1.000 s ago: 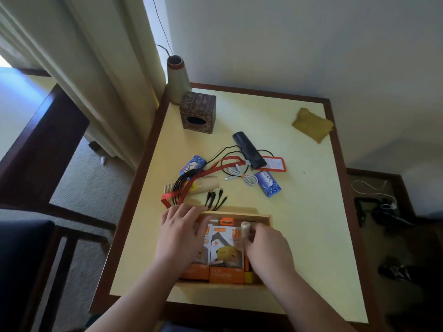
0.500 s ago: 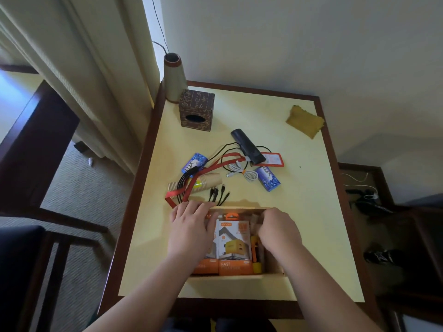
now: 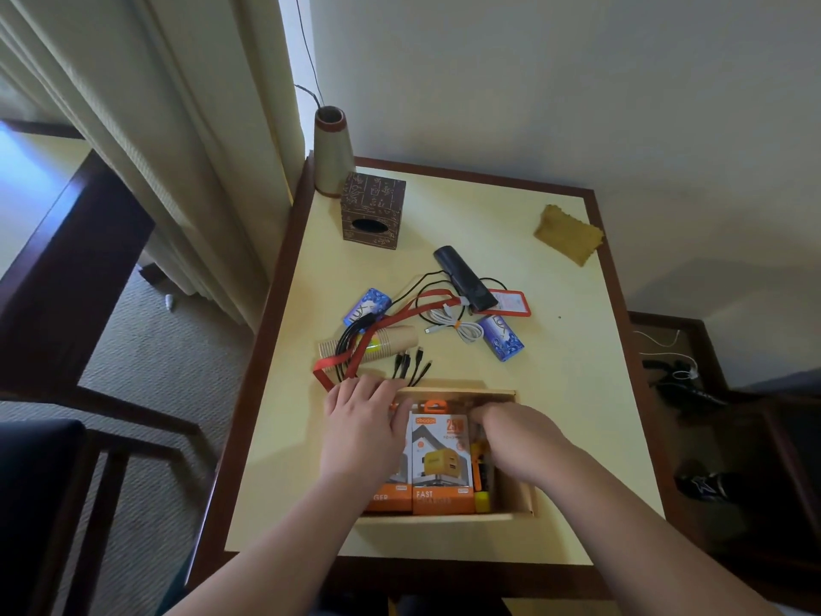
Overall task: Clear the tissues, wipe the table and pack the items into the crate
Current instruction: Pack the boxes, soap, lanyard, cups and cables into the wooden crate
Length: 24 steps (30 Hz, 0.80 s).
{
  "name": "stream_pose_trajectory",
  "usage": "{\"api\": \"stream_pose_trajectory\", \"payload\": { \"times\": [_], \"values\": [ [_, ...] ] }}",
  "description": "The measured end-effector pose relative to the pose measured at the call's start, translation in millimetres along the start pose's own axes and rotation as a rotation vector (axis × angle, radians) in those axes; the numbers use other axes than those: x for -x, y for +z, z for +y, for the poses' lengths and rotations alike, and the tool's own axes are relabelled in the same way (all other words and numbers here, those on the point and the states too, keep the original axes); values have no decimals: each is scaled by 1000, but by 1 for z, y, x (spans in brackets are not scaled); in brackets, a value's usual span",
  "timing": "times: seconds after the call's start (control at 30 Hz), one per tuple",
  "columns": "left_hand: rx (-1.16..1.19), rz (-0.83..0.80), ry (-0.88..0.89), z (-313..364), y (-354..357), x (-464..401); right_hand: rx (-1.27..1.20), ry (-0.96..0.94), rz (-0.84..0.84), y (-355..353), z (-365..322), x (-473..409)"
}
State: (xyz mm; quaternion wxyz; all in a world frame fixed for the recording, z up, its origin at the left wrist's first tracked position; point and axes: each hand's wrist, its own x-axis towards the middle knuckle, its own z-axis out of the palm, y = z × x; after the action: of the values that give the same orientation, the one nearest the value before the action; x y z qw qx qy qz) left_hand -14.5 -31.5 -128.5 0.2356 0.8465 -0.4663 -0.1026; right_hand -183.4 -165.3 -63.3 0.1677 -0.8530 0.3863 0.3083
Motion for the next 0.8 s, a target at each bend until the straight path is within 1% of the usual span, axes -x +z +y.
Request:
{"api": "stream_pose_trajectory", "payload": {
  "times": [0.17,0.27,0.33,0.4,0.47,0.53,0.6,0.8],
  "values": [
    [8,3,5,0,0,1,-94,-8,-77,-6,6,-5],
    [13,19,6,1,0,1,-282,-53,-43,-20,14,-1],
    [11,24,1,2,0,1,-423,-88,74,-33,25,2],
    [13,31,4,3,0,2,-538,-84,264,-44,39,-2],
    [10,33,0,4,1,2,-582,-46,421,-49,53,-16],
    [9,32,-12,5,1,1,-563,13,494,-49,65,-37],
    [7,38,-14,4,3,2,-538,67,504,-46,76,-62],
    [14,42,-37,7,3,1,-452,186,396,-29,89,-129]
  ]
}}
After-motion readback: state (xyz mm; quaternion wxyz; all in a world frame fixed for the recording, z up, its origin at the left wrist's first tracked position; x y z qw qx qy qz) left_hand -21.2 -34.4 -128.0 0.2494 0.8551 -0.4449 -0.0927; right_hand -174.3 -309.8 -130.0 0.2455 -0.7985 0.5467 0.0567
